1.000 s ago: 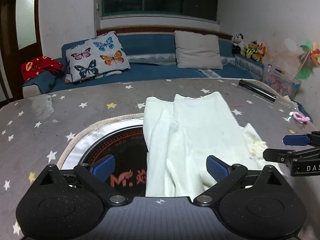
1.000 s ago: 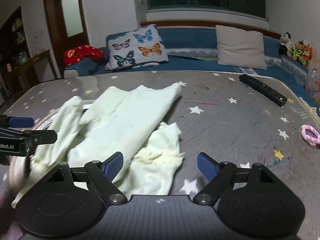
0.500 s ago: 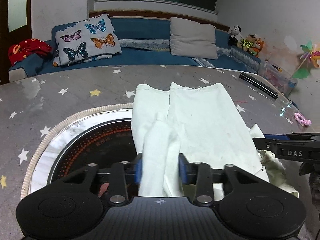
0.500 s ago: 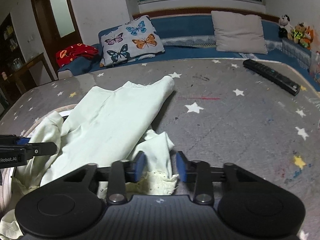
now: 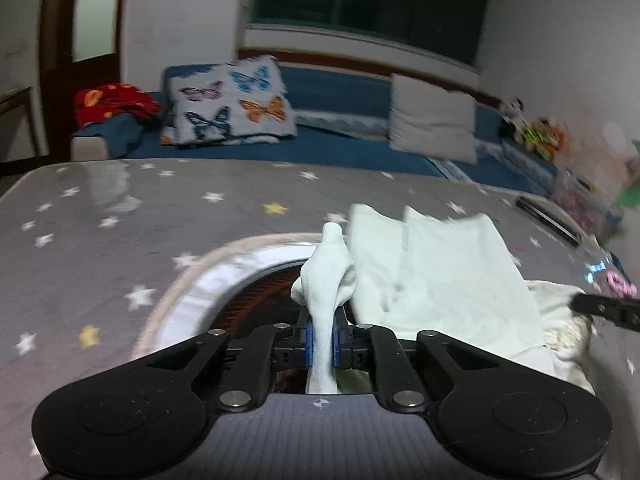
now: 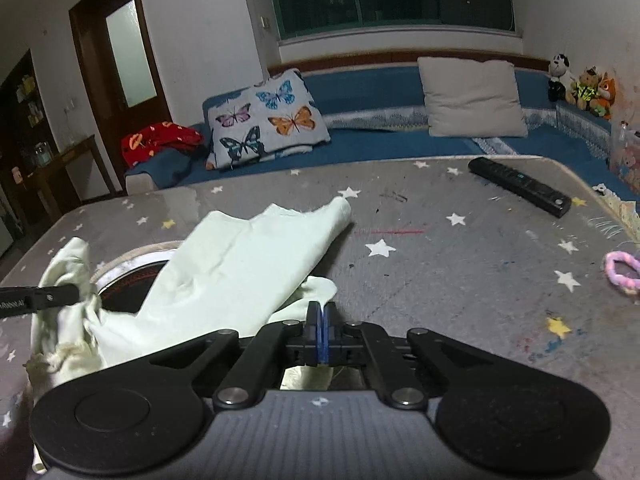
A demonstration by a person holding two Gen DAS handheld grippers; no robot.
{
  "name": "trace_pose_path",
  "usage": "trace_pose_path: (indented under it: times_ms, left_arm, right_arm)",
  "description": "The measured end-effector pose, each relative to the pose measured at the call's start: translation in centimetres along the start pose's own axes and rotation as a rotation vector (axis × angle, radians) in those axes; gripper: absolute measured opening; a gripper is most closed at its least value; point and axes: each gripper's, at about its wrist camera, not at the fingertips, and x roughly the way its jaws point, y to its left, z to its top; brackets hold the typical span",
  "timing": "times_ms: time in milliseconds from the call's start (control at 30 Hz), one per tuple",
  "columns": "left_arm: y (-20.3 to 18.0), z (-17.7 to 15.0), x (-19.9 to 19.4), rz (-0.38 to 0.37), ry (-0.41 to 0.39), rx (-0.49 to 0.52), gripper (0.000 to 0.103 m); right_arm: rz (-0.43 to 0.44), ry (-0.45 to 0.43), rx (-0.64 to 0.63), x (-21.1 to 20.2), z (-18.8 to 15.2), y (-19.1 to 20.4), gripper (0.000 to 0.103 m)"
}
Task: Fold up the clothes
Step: 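Grasp the T-shirt hem with the left gripper while the right gripper grasps another hem edge, then lift the T-shirt with both grippers and shake it out above the table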
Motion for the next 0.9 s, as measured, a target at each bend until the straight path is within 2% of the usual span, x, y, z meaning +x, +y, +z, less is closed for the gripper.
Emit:
trace_pose_path:
  times_ms: [300, 433, 600, 733, 800, 867, 900]
  left_arm:
    - [4.8, -1.8, -6.5, 0.085, -0.034, -0.083, 0.01]
    - [6.1, -4.3, -9.2, 0.078, 0.008, -0.072, 0.01]
    - [6.5, -7.5, -11.4, 0.055, 0.078, -0.056, 0.01]
    - [6.8, -8.8, -12.3, 0.069, 0.112, -0.044, 0.015]
    - [6.9, -8.8, -13.1, 0.085, 0.101, -0.038, 0.024]
    - [7.0, -8.5, -13.8, 0.096, 0.08, -0.028, 0.042]
    - [6.9, -8.1, -14.2, 0.097, 0.061, -0.02, 0.043]
  right_arm:
    - [-0.007, -0.061, 0.017, -5.7, -1.5, -1.1, 0.0]
    - [-0.005, -0.054, 0.014, -8.4, -3.3, -1.9, 0.0]
    - [-0.023, 0.017, -0.016, -11.7, -6.3, -2.7, 0.0]
    - [-0.03, 0.102, -0.034, -12.9, -8.1, -3.1, 0.004]
    - [-0.053, 0.126, -0.049, -13.4, -8.6, -3.3, 0.006]
    - [-0.082, 0.113, -0.054, -14.1, -8.3, -3.8, 0.007]
    - [-0.088, 0.103, -0.059, -14.2, -7.9, -3.9, 0.007]
